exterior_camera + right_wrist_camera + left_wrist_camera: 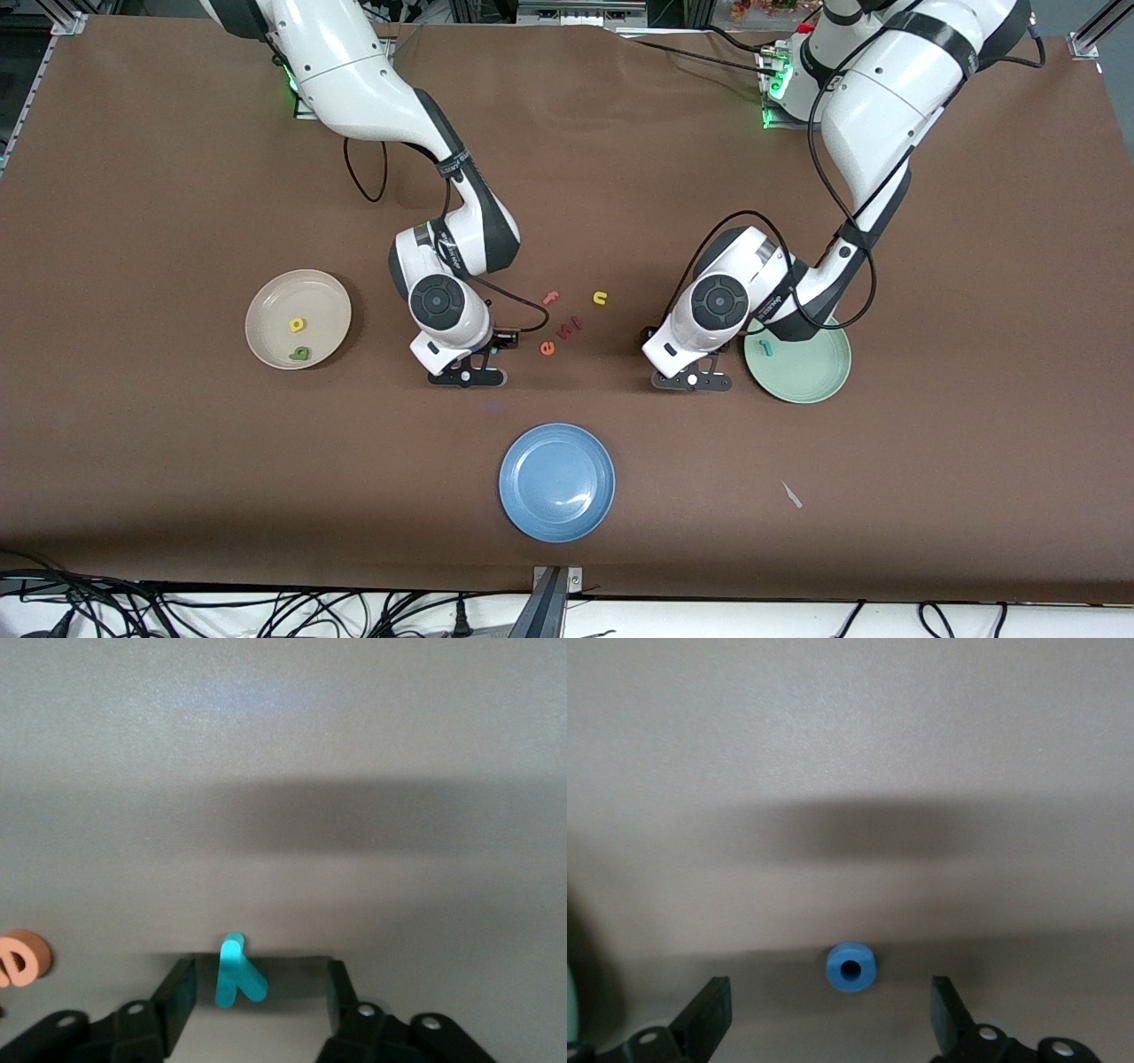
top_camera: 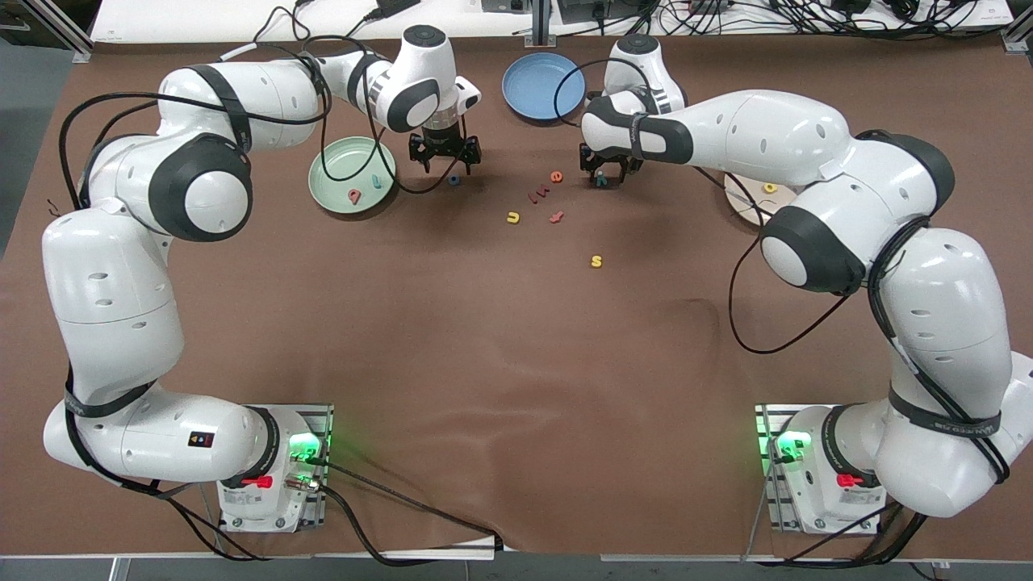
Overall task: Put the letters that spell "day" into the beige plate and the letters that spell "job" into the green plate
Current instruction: 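Carry the blue letter to the green plate while the right gripper carries teal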
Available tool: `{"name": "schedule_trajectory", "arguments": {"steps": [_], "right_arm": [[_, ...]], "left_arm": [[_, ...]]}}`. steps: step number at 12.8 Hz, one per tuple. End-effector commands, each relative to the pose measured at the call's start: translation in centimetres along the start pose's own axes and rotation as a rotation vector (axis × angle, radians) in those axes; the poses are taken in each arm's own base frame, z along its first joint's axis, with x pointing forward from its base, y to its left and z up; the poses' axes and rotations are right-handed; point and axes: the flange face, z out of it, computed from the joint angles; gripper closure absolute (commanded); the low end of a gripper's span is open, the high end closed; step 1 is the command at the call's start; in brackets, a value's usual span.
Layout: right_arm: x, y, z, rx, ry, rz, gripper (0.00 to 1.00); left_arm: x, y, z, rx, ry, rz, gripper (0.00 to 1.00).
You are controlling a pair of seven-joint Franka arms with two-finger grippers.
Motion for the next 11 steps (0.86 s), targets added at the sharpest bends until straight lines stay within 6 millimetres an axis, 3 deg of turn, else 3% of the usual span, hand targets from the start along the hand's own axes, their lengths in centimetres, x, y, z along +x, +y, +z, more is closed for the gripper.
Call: {"name": "schedule_trajectory", "arguments": {"steps": [1, 3, 4, 11], "right_arm": [[0.3, -0.6, 0.2, -0.006, 0.011, -0.019, 0.41], [0.3, -0.6, 0.2, -0.003, 0.011, -0.013, 0.46], [0.3, -0.6, 0.3, -0.004, 0.01, -0.011, 0.47], [0.2, -0.7, 0.8, -0.003, 0.01, -0.003, 0.7]], "left_arm": [[-0.1, 0.4, 0.3, 0.016, 0.017, -0.003, 0.17], [-0.2, 0.4, 0.9, 0.015, 0.009, -0.003, 0.44], [-0.2, 0.4, 1.0, 0.016, 0.008, -0.003, 0.49], [-0.1, 0.3, 2.1, 0.008, 0.0, -0.004, 0.58]]}}
